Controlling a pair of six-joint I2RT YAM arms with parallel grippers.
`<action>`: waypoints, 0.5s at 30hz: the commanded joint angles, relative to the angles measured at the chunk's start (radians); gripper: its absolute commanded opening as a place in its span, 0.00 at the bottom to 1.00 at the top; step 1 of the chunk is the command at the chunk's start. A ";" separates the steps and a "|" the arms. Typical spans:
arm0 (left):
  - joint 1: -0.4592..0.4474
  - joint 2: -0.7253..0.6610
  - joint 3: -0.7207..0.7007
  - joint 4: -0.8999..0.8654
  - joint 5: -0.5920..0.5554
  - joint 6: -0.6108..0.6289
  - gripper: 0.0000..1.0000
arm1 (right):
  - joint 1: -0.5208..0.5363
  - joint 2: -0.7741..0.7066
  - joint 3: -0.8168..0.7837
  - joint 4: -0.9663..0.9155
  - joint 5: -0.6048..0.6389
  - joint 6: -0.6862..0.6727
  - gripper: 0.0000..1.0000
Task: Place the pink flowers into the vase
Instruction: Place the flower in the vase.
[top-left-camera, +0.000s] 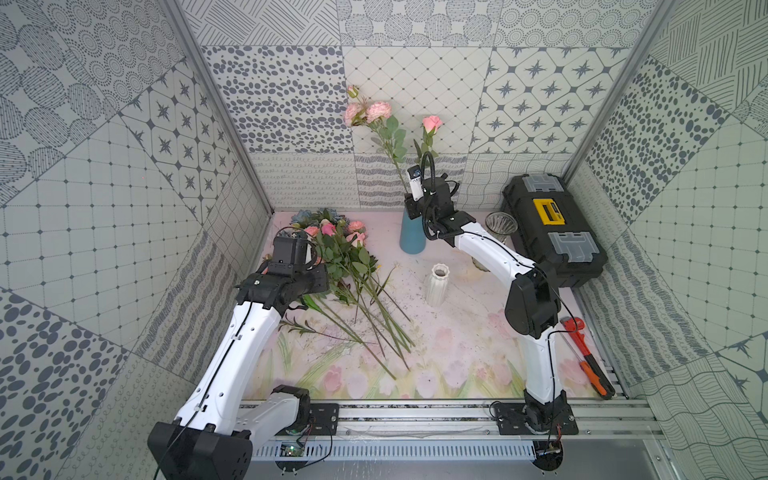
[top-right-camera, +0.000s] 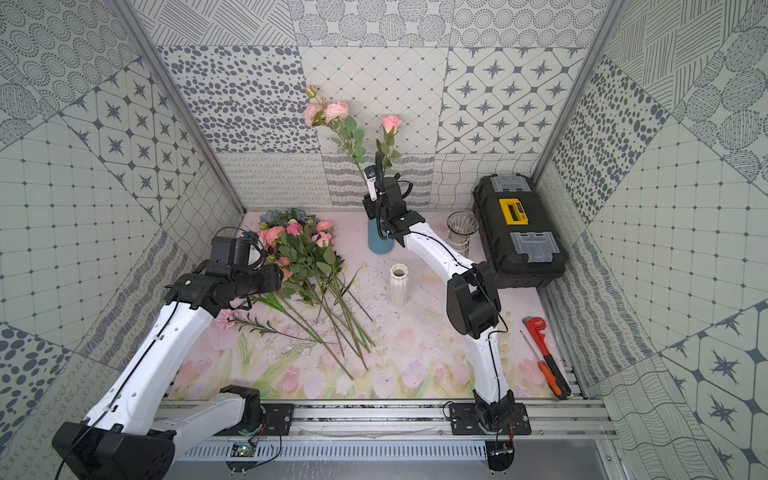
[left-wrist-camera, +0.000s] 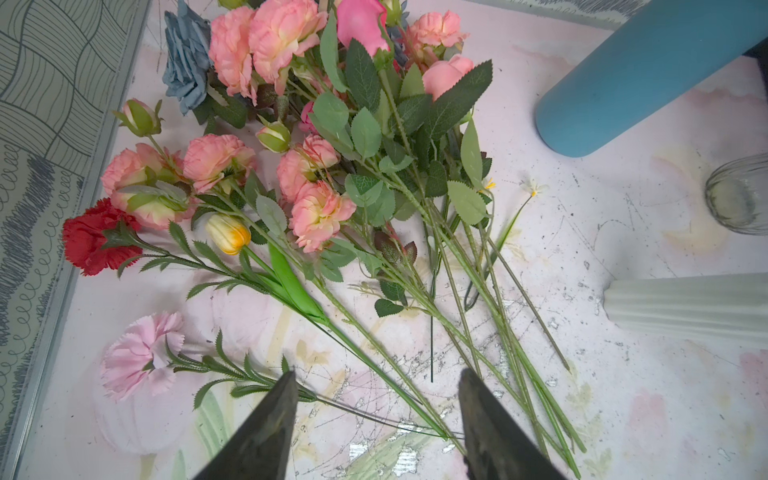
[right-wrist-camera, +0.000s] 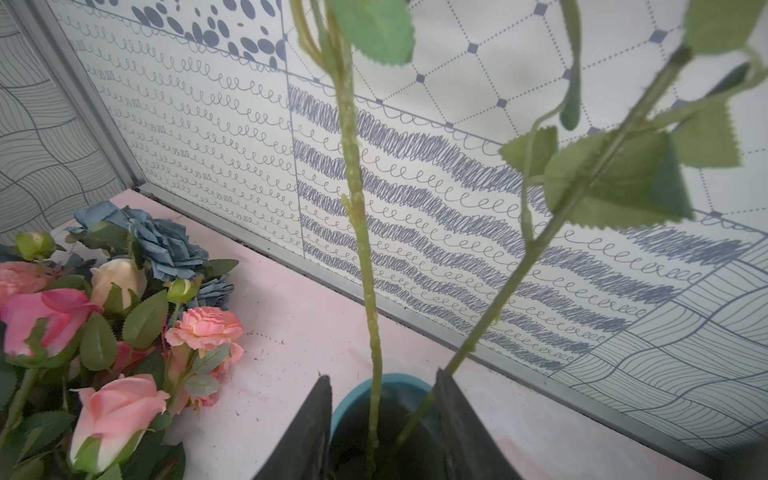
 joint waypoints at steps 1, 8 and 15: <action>0.007 -0.002 0.005 0.023 -0.032 0.007 0.62 | 0.000 -0.101 -0.019 0.000 -0.051 0.035 0.46; 0.032 0.007 0.003 0.038 0.025 -0.023 0.59 | 0.005 -0.239 -0.049 -0.138 -0.149 0.091 0.53; 0.042 0.075 0.027 0.019 0.054 -0.068 0.56 | 0.021 -0.416 -0.185 -0.232 -0.245 0.237 0.56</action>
